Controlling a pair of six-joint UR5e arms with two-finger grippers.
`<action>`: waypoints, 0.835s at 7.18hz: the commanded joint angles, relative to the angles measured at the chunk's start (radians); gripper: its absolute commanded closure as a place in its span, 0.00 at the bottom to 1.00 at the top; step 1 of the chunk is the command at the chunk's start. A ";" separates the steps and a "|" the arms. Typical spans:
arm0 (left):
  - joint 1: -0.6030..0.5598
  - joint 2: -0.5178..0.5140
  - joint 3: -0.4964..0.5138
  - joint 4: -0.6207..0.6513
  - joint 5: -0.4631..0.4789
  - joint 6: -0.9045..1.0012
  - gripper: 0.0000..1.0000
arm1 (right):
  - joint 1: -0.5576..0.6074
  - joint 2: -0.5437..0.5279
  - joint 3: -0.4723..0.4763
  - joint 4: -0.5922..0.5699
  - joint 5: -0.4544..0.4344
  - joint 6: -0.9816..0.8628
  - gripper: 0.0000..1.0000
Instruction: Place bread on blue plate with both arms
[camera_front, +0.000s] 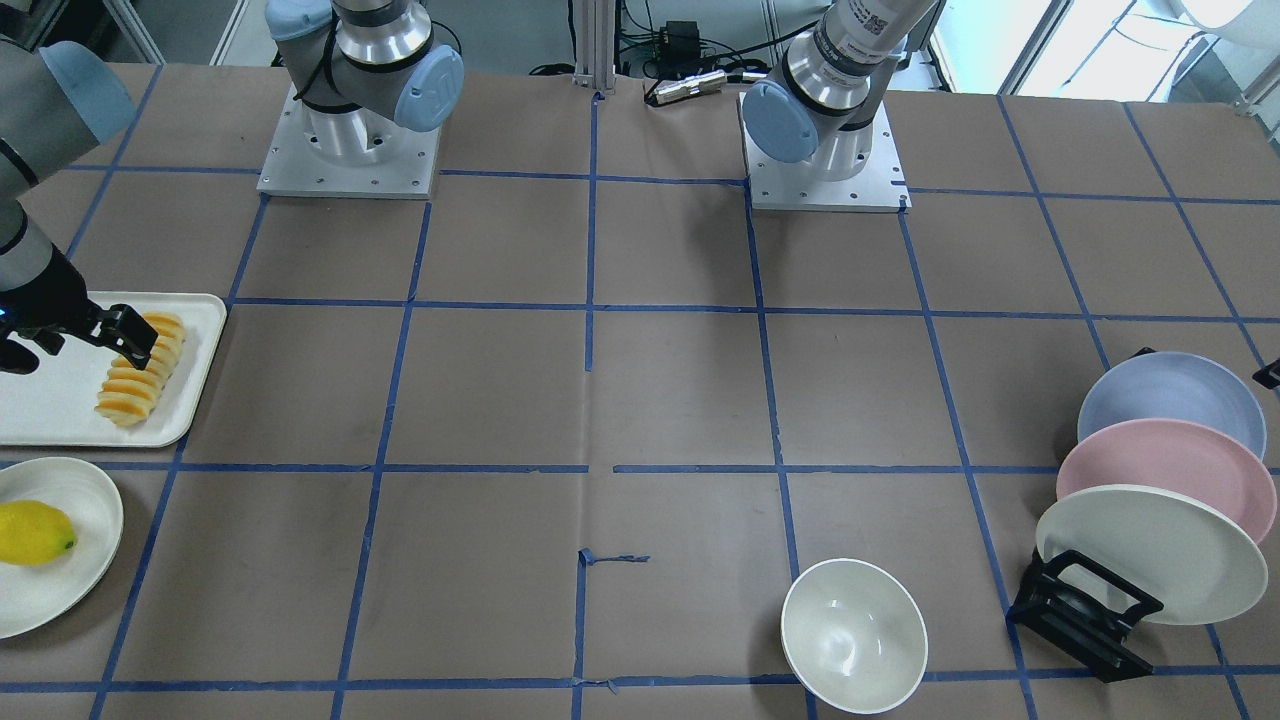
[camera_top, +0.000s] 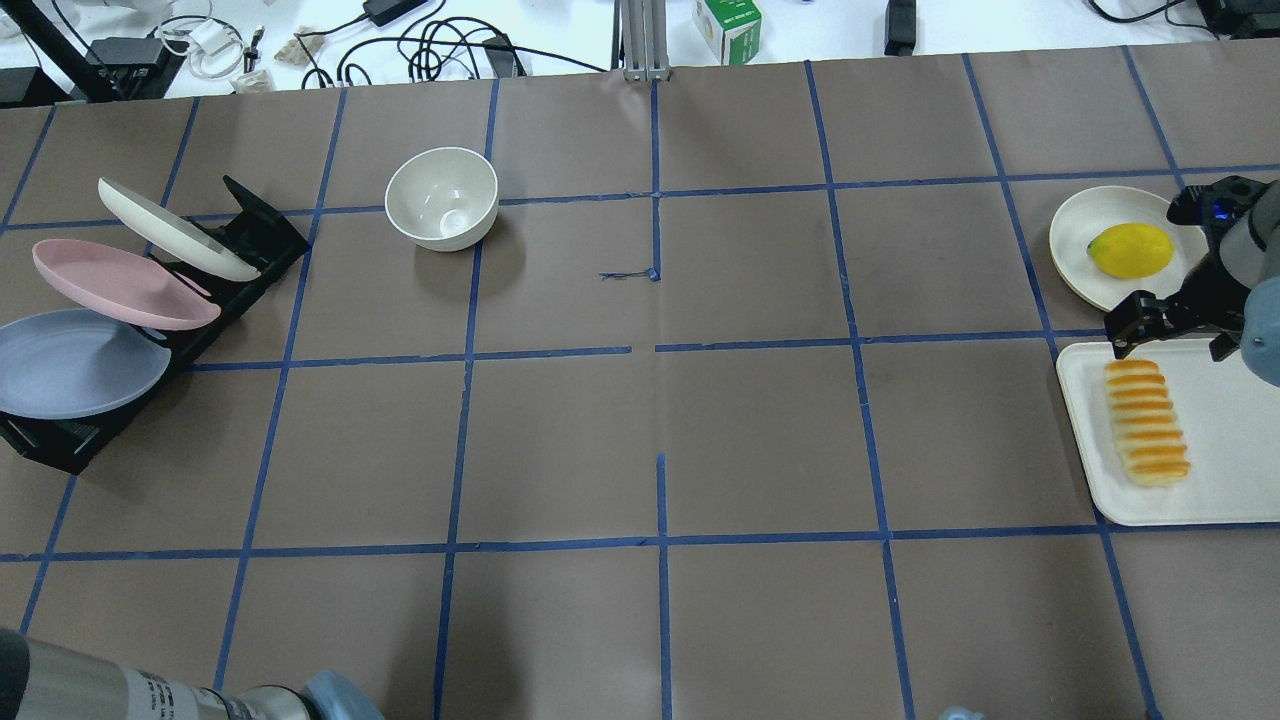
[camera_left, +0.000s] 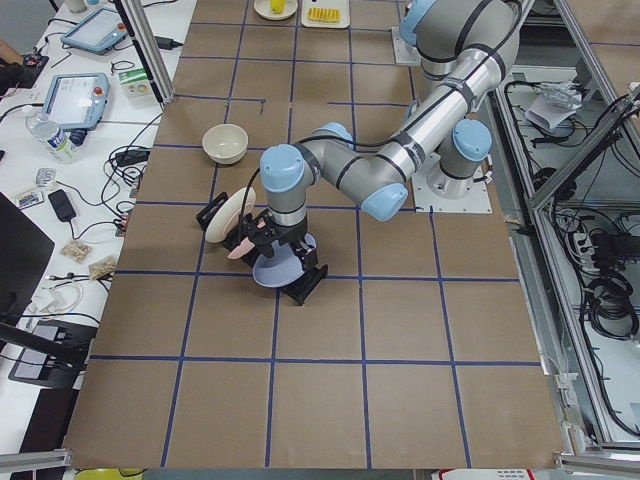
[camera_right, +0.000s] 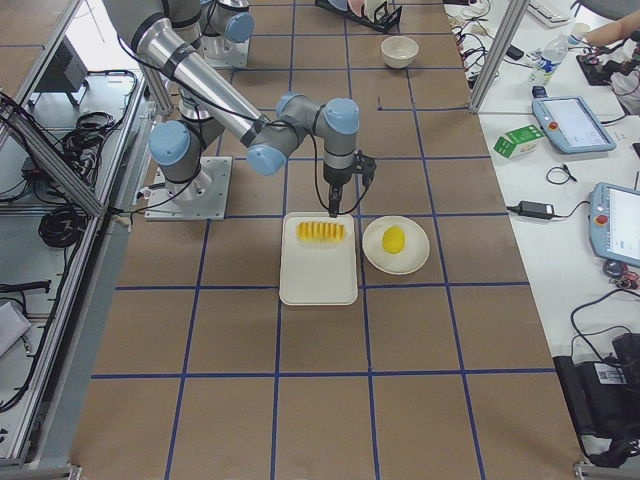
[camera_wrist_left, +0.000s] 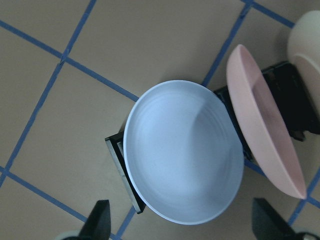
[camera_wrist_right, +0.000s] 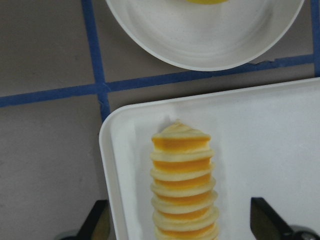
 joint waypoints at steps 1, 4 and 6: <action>0.004 -0.048 -0.035 0.027 0.007 -0.059 0.00 | -0.043 0.104 0.005 -0.092 0.001 0.030 0.00; 0.006 -0.079 -0.038 0.146 0.000 -0.044 0.33 | -0.042 0.151 0.011 -0.104 0.013 0.060 0.00; 0.007 -0.073 -0.037 0.133 0.003 -0.044 0.63 | -0.042 0.152 0.010 -0.027 0.013 0.052 0.00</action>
